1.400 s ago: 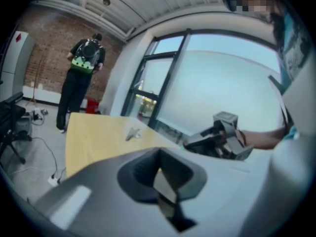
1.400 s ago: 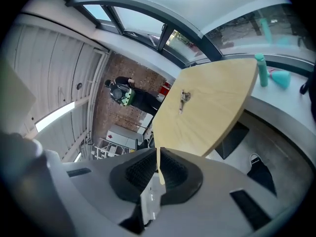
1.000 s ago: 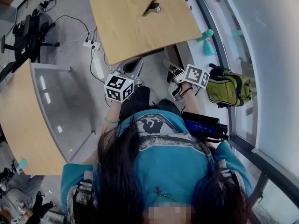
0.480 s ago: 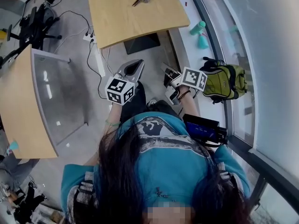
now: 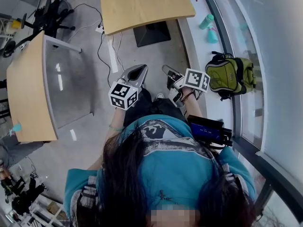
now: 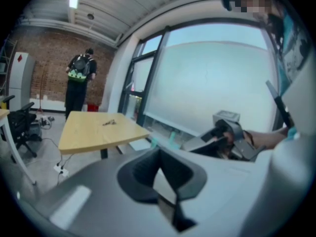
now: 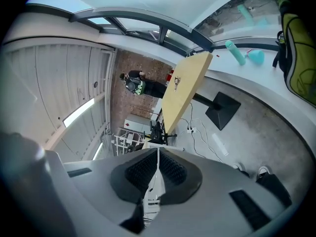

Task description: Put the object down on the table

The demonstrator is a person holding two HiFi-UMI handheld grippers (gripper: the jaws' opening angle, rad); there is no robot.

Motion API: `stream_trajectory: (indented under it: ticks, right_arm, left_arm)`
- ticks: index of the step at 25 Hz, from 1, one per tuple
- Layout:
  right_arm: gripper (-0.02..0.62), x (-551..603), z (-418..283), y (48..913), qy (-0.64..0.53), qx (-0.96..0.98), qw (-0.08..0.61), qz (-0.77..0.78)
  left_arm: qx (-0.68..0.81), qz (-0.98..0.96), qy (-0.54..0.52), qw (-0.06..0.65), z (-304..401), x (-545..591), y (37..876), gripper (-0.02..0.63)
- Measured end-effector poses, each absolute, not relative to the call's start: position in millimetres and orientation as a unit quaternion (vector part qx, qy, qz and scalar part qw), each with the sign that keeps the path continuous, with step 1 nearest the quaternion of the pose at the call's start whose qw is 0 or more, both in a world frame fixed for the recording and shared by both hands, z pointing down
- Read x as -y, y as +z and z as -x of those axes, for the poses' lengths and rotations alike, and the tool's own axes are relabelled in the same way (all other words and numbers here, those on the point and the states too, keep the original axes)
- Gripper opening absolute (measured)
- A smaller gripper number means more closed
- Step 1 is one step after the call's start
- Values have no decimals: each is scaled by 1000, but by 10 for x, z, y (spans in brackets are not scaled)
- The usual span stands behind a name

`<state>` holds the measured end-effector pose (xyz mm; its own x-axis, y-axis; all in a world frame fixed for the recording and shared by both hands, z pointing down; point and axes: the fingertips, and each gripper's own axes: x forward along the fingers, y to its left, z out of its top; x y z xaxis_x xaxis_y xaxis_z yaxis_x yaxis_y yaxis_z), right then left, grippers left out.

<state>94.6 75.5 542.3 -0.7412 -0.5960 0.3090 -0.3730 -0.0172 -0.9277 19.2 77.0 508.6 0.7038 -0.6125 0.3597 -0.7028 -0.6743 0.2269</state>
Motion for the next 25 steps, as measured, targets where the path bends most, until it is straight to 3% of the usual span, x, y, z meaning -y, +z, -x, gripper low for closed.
stream_trajectory:
  ticks: [14, 25]
  right_arm:
    - [21, -898, -851, 5417, -624, -700, 98, 334]
    - [20, -1167, -465, 5285, -614, -702, 92, 348]
  left_arm:
    - [355, -911, 134, 164, -227, -930, 5066, 3]
    - [346, -917, 118, 159, 170, -1152, 4953, 3]
